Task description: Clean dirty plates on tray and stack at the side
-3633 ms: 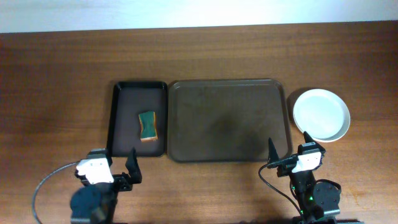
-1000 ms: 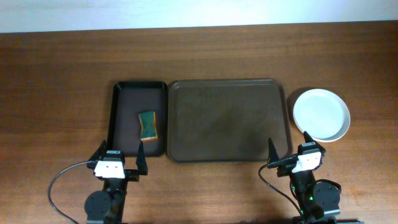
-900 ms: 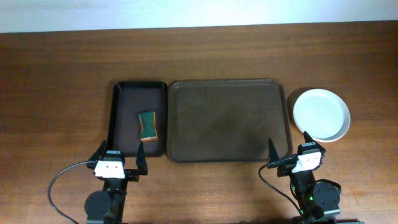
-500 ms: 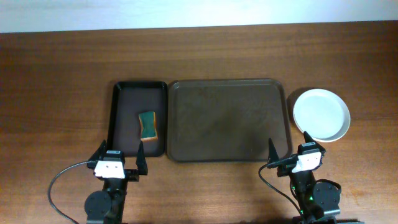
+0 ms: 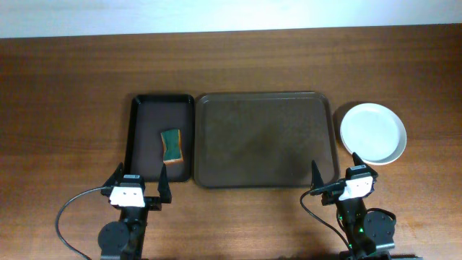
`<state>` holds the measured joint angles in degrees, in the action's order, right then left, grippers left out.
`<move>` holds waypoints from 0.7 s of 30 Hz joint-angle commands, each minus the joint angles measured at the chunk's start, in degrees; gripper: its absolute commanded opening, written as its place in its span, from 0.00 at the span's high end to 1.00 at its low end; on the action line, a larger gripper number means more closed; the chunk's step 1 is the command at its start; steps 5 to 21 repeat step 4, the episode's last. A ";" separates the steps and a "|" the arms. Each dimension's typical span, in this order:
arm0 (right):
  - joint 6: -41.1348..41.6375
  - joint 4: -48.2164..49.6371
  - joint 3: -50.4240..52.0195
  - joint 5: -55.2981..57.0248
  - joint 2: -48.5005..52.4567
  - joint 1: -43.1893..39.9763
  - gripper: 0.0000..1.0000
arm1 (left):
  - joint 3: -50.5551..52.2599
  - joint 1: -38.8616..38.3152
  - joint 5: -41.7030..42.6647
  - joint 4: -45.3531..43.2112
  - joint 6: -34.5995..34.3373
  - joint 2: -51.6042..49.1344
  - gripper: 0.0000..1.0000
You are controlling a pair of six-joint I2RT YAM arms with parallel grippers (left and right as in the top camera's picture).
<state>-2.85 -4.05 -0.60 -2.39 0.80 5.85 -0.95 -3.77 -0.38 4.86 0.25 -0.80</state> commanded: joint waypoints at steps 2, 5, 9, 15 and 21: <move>0.09 -0.22 0.28 -0.33 -0.59 0.52 0.01 | 0.44 0.17 0.79 -0.09 0.87 0.46 0.01; 0.07 -0.24 0.28 -0.33 -0.59 0.52 0.01 | 0.44 0.17 0.79 -0.09 0.87 0.46 0.00; 0.07 -0.24 0.28 -0.33 -0.59 0.52 0.01 | 0.44 0.17 0.79 -0.09 0.87 0.46 0.00; 0.07 -0.24 0.28 -0.33 -0.59 0.52 0.01 | 0.44 0.17 0.79 -0.09 0.87 0.46 0.00; 0.07 -0.24 0.28 -0.33 -0.59 0.52 0.01 | 0.44 0.17 0.79 -0.09 0.87 0.46 0.00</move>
